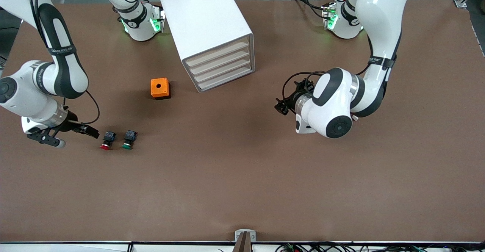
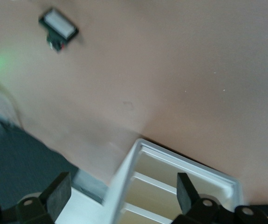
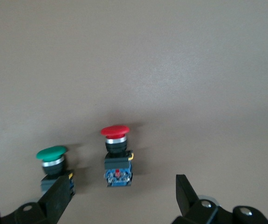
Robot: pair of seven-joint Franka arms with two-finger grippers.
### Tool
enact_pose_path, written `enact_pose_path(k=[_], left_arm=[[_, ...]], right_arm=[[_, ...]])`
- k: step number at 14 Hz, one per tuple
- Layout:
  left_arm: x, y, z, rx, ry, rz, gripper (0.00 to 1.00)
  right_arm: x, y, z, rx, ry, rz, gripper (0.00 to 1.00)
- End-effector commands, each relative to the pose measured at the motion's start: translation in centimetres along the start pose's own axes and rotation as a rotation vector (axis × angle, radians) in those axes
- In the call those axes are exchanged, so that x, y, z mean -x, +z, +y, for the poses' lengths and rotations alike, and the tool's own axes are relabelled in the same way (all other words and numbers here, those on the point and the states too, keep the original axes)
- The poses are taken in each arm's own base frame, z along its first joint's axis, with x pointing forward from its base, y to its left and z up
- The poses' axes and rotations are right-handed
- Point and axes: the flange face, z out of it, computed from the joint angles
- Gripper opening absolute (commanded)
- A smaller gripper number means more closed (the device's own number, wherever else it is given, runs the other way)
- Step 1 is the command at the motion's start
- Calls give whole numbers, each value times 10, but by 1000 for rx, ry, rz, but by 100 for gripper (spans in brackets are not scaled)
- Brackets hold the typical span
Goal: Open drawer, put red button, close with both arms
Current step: 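Reach the right gripper to the red button while the left gripper reaches the drawer, then grasp the red button with the right gripper while the left gripper grips the drawer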
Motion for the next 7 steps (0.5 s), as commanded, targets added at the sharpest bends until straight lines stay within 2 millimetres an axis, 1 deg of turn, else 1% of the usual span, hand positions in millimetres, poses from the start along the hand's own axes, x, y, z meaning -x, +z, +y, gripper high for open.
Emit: enact_pose_path(k=[1,3,4,5,7], left_arm=[[6,10,15,-17,-208,-77,100],[6,26,24,-44,-387,-134,100],[11,34,29,-60,-460,-175,100],[14,37,34,-69,-498,-205,100],[12,46,40,-93,-582,-245,100]], right_arm=[[1,21,-9,-6,32,13,100],[3,35,-21,-6,43,27,100],[3,42,-21,-5,47,32,100],[4,47,-21,-4,47,35,100],[7,58,-20,1,47,19,100]])
